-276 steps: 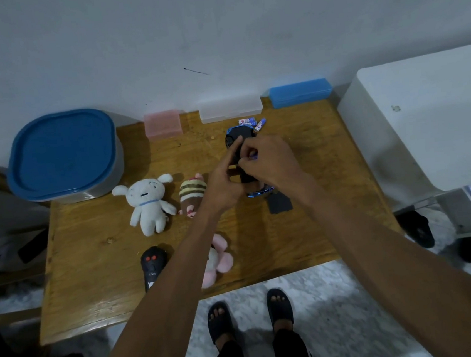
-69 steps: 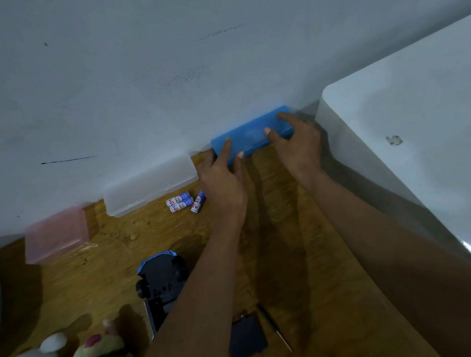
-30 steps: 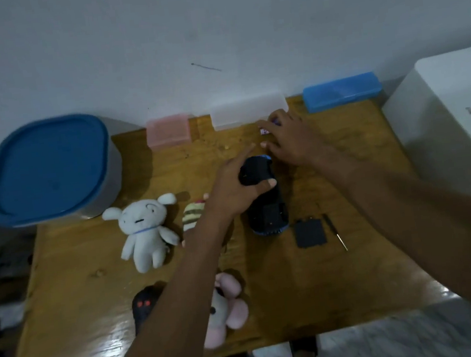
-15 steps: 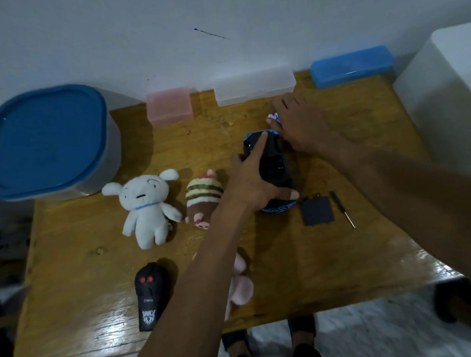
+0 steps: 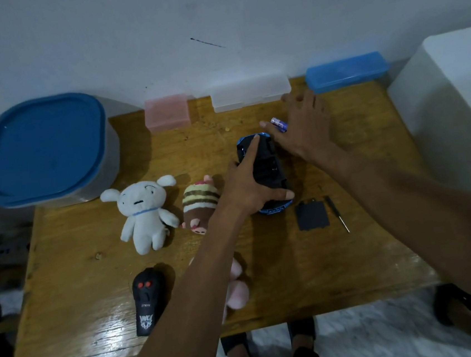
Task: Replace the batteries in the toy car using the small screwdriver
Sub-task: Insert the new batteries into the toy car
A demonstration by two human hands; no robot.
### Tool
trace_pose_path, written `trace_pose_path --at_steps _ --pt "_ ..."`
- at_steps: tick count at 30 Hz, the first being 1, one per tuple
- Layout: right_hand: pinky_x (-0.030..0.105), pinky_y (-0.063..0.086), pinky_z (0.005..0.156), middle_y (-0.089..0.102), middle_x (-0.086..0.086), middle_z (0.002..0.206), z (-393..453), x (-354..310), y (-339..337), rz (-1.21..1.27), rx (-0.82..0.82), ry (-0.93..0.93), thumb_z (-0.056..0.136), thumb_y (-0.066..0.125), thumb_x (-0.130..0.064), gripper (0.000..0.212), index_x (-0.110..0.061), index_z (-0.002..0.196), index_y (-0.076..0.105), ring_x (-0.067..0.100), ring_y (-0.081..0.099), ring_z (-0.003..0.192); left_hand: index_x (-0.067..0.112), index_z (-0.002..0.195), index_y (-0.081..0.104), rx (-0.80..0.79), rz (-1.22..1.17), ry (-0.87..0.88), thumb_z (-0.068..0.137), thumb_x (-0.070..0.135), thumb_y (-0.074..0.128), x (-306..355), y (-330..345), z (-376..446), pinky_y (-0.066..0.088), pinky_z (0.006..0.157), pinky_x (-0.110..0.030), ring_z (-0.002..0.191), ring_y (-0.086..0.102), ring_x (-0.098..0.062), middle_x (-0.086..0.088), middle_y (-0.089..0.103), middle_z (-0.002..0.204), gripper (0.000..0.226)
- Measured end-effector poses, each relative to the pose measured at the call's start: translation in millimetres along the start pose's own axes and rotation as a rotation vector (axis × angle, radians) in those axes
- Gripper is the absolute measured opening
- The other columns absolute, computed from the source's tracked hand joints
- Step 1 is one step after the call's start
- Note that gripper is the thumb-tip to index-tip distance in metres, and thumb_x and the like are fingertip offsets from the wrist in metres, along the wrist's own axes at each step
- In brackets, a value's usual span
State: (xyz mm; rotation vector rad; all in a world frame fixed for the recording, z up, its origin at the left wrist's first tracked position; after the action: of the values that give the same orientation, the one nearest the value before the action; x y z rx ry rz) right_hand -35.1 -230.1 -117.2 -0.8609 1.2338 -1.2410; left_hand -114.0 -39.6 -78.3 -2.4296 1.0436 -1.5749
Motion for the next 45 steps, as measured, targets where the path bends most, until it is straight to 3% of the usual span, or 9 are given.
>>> trace_pose_path --at_steps 9,16,21,27,29,32,35,38,45 --pt "0.038 0.045 0.076 0.051 0.018 0.127 -3 -21 8 -0.052 -0.146 -0.13 0.102 0.044 -0.051 0.05 -0.012 0.131 0.049 0.032 0.053 0.107 0.063 0.149 0.008 0.001 -0.002 0.025 0.029 0.069 0.089 -5 1 6 0.049 0.105 -0.056 0.136 0.046 -0.032 -0.003 0.039 0.151 0.146" --pt "0.041 0.053 0.072 0.056 0.016 0.115 -3 -23 10 -0.066 -0.159 -0.295 0.103 0.048 -0.035 0.031 -0.009 0.121 0.049 0.027 0.055 0.089 0.058 0.151 0.012 0.021 -0.044 0.074 0.033 0.066 0.091 -10 1 7 0.048 0.107 -0.055 0.135 0.047 -0.028 -0.001 0.04 0.15 0.143" --pt "0.035 0.039 0.057 0.057 0.012 0.101 -5 -29 2 -0.113 -0.211 -0.37 0.107 0.039 -0.028 0.021 -0.011 0.112 0.049 0.02 0.047 0.072 0.056 0.151 0.014 0.053 -0.098 0.108 0.034 0.06 0.093 -14 4 6 0.048 0.108 -0.052 0.134 0.048 -0.025 0.0 0.043 0.147 0.142" --pt "0.031 0.031 0.056 0.051 0.001 0.08 -9 -25 -30 0.231 -0.346 -0.038 0.108 0.034 -0.037 0.027 -0.014 0.101 0.049 0.017 0.047 0.067 0.048 0.155 0.015 0.076 -0.18 0.132 0.042 0.043 0.098 -10 -3 0 0.049 0.107 -0.051 0.13 0.052 -0.023 0.002 0.048 0.144 0.141" --pt "0.035 0.034 0.058 0.051 0.007 0.08 -14 -20 -43 0.379 -0.386 0.12 0.109 0.032 -0.03 0.03 -0.011 0.094 0.05 0.019 0.045 0.07 0.041 0.158 0.015 0.058 -0.232 0.142 0.053 0.026 0.1 -8 -7 -5 0.049 0.107 -0.05 0.129 0.052 -0.019 0.006 0.049 0.144 0.136" --pt "0.047 0.042 0.068 0.056 0.019 0.088 -15 -21 -66 0.523 -0.401 0.222 0.106 0.033 -0.02 0.032 0.0 0.098 0.057 0.032 0.05 0.08 0.042 0.158 0.014 0.047 -0.274 0.152 0.053 0.031 0.099 -2 -12 -13 0.049 0.107 -0.048 0.132 0.052 -0.018 0.011 0.048 0.145 0.135" --pt "0.026 0.035 0.058 0.046 -0.004 0.074 -13 -36 -98 0.728 -0.43 0.255 0.104 0.043 -0.017 0.025 -0.015 0.082 0.057 0.013 0.045 0.066 0.04 0.16 0.011 0.037 -0.307 0.142 0.064 0.017 0.096 8 -18 -21 0.049 0.103 -0.035 0.131 0.05 -0.017 0.018 0.047 0.134 0.13" --pt "0.024 0.03 0.05 0.054 0.001 0.071 -18 -51 -125 0.818 -0.414 0.249 0.1 0.054 -0.026 0.025 -0.005 0.089 0.064 0.004 0.042 0.045 0.037 0.16 0.011 0.059 -0.303 0.171 0.069 0.013 0.092 20 -23 -31 0.047 0.102 -0.032 0.124 0.048 -0.011 0.019 0.046 0.128 0.124" --pt "0.028 0.04 0.06 0.061 -0.002 0.077 -42 -75 -144 0.734 -0.37 0.124 0.1 0.058 -0.04 0.028 -0.014 0.089 0.056 0.012 0.056 0.07 0.035 0.161 0.015 0.086 -0.298 0.206 0.071 0.016 0.092 33 -32 -44 0.052 0.089 -0.018 0.117 0.053 -0.008 0.037 0.044 0.118 0.12"
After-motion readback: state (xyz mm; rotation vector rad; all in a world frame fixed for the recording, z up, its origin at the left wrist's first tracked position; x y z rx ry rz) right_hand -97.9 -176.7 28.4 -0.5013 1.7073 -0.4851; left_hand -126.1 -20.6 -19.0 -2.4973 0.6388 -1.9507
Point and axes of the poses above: each hand's wrist, its own z-axis towards the middle knuckle, its own y-axis out of the palm, x = y × z, the point moved 2 cm from there along z, towards the middle knuckle
